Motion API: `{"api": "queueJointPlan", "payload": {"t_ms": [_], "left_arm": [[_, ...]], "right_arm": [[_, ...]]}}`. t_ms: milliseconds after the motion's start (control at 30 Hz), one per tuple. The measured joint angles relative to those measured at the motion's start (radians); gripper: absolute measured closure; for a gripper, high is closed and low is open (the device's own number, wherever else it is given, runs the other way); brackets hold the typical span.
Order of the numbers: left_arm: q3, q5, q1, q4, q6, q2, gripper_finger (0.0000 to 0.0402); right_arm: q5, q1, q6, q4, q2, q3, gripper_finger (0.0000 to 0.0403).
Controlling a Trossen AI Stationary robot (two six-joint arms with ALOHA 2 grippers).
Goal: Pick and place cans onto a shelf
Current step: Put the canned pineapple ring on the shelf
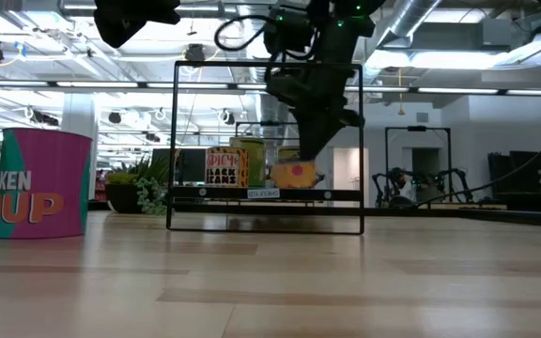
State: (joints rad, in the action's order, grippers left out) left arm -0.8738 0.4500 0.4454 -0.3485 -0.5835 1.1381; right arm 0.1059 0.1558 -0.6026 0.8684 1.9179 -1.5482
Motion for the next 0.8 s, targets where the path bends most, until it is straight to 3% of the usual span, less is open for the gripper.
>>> {"api": "queueJointPlan", "payload": {"t_ms": [533,800], "left_arm": [[0.000,-0.023,0.000,-0.004,0.000,0.000,0.0329],[0.000,-0.017,0.000,-0.001,-0.004,0.000,0.0329]], "right_arm": [[-0.025,0.085,0.108,-0.047,-0.036,-0.004,0.0281],[-0.005,0.122,0.041,-0.078,-0.012,0.001,0.0289]]}}
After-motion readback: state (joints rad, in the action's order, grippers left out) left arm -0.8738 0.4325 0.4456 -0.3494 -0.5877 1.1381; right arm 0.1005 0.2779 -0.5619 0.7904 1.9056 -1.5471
